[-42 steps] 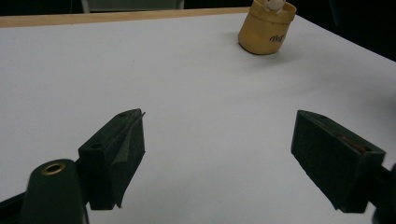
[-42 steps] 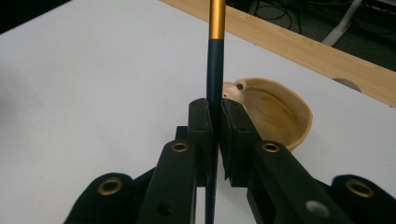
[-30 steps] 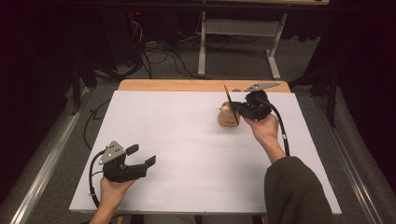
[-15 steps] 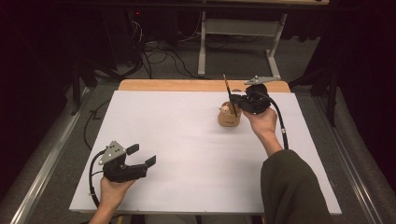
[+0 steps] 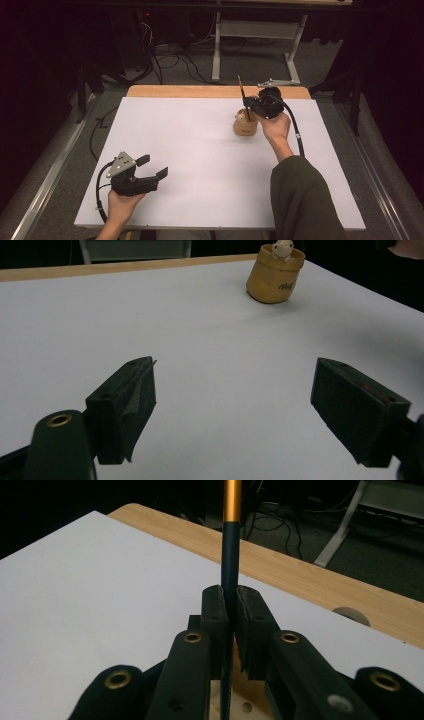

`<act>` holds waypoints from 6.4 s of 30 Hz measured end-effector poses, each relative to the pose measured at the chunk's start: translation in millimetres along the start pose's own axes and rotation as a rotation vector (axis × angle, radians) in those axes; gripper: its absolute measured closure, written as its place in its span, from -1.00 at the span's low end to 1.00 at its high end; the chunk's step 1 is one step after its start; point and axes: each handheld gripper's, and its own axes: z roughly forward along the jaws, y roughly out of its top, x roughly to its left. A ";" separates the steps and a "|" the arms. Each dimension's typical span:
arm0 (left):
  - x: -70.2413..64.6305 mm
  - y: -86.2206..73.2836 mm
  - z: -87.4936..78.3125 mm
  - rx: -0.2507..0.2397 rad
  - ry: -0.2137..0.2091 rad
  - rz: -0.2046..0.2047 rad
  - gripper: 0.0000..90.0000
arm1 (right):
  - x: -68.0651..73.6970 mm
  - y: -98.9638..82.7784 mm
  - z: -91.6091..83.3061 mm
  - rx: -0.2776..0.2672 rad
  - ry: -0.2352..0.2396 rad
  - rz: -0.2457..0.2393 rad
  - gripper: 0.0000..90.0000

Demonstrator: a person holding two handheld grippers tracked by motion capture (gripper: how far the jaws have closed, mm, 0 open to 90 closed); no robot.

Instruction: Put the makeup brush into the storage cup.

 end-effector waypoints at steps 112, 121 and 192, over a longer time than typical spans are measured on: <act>0.8 0.2 -1.5 -0.013 0.049 -0.002 -0.60 | -5.2 -23.8 -23.1 0.003 -0.052 0.014 0.10; 1.7 0.3 -1.9 -0.014 0.047 -0.005 -0.60 | -9.9 -29.6 -33.1 -0.003 -0.050 0.011 0.09; 0.2 -0.2 -0.7 -0.008 0.045 -0.005 -0.59 | -9.8 -66.1 -106.6 -0.094 -0.007 0.044 0.02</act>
